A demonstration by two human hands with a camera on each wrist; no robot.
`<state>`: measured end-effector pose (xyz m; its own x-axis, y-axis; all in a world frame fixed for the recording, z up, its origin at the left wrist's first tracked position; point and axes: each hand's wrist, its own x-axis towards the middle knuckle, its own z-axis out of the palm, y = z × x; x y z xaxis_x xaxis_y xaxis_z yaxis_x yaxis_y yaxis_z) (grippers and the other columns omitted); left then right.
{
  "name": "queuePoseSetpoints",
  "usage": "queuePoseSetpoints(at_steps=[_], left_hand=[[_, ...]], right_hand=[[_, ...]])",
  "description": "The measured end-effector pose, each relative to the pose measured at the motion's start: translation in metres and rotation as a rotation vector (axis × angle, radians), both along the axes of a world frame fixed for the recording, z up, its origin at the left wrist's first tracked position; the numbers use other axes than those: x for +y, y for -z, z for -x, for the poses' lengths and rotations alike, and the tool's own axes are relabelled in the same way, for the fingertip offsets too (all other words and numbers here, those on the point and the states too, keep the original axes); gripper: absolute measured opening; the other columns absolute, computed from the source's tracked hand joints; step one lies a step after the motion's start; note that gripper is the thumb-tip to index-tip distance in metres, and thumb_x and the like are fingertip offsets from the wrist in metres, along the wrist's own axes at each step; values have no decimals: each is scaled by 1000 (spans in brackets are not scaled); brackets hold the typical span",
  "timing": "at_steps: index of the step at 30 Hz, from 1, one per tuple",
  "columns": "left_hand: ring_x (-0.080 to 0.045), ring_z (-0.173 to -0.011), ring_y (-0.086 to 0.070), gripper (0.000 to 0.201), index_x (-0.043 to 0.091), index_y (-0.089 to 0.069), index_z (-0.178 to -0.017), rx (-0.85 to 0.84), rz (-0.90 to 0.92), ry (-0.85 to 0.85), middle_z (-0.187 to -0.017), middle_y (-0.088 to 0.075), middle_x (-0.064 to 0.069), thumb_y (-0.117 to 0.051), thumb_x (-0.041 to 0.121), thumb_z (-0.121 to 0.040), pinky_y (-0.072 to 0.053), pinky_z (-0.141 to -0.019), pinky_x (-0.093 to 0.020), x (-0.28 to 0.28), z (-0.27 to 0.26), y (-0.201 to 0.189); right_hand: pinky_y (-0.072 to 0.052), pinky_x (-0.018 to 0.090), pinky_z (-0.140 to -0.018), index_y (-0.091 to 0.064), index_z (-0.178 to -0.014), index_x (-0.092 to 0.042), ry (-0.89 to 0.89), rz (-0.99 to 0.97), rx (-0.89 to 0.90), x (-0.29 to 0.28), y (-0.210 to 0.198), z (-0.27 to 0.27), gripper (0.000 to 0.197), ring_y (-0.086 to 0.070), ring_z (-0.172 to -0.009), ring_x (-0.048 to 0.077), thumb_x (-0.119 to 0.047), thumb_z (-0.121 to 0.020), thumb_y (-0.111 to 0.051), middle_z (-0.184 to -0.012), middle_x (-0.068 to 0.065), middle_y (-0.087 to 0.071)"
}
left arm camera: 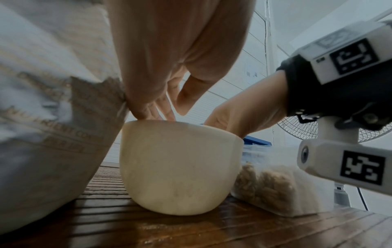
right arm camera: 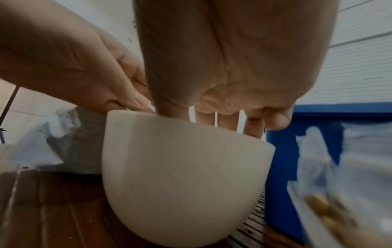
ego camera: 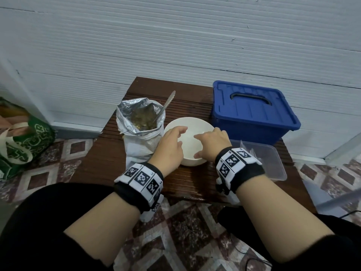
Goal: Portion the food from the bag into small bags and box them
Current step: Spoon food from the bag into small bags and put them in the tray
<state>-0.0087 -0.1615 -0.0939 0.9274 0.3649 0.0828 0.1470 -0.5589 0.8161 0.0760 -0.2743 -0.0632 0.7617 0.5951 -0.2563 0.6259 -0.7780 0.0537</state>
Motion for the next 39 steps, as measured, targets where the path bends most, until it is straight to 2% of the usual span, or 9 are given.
queuePoseSetpoints(at_steps=[6, 10, 18, 22, 25, 33, 35, 37, 39], left_hand=[[-8, -127, -42, 49, 17, -45, -136, 8, 24, 10, -139, -47, 0, -35, -7, -95, -28, -105, -17, 1, 1, 0], [-8, -127, -43, 46, 17, -45, -136, 11, 33, 15, -139, -47, 1, -39, -3, -96, -30, -106, -19, 1, 0, 0], [-10, -127, -43, 44, 17, -44, -138, 23, 4, 16, -140, -47, 0, -45, 2, -96, -31, -108, -22, 1, 0, 0], [-13, -134, -37, 52, 17, -37, -144, 52, -76, 64, -147, -41, 0, -53, 11, -95, -26, -111, -24, 1, 1, -2], [-13, -136, -36, 53, 17, -36, -144, 29, -72, 71, -148, -41, 1, -56, 17, -95, -24, -110, -22, -1, 1, -5], [-15, -134, -40, 68, 18, -12, -153, 58, 225, 44, -154, -31, -3, -51, 29, -98, -30, -113, -33, -7, 1, -14], [-14, -125, -49, 66, 18, -14, -152, 59, 287, 23, -144, -45, -3, -51, 31, -98, -34, -108, -30, -7, 0, -15], [-14, -111, -60, 62, 15, -23, -147, 27, 391, 9, -113, -67, -1, -55, 27, -96, -40, -107, -37, -7, -1, -15], [-12, -95, -66, 57, 12, -30, -141, -15, 479, -13, -86, -70, 2, -60, 18, -93, -46, -103, -42, -8, -2, -15]], right_hand=[[-29, 37, -98, -55, -129, -26, 53, -85, 33, 5, 12, -7, 41, -38, -122, 25, -39, -90, -59, -121, 2, -62], [-30, 35, -92, -66, -109, -30, 73, -151, 9, 4, 18, -6, 20, -44, -114, 23, -32, -93, -56, -110, 0, -65], [-32, 38, -94, -67, -104, -23, 29, -247, -12, -4, 7, 2, 20, -48, -109, 24, -26, -95, -49, -107, 2, -66], [-30, 37, -91, -64, -102, -25, 88, -404, 26, -21, -8, 4, 18, -47, -108, 24, -25, -96, -47, -106, 0, -65], [-37, 37, -93, -60, -86, -27, 193, -647, 189, -31, -20, 5, 15, -53, -102, 20, -22, -96, -49, -97, -5, -65], [-41, 8, -53, -56, -86, -10, 408, -1175, 658, -51, -36, 11, 18, -57, -62, -5, -8, -99, -43, -88, 5, -73], [-40, 13, -53, -56, -84, -13, 451, -1183, 691, -55, -35, 9, 21, -56, -63, 3, -7, -99, -42, -90, 6, -74], [-36, 20, -56, -56, -83, -15, 485, -1165, 713, -56, -31, 8, 22, -51, -66, 9, -8, -98, -42, -93, 6, -74], [-35, 19, -55, -57, -87, -15, 540, -1150, 715, -56, -27, 8, 17, -50, -67, 10, -11, -98, -44, -96, 6, -73]])
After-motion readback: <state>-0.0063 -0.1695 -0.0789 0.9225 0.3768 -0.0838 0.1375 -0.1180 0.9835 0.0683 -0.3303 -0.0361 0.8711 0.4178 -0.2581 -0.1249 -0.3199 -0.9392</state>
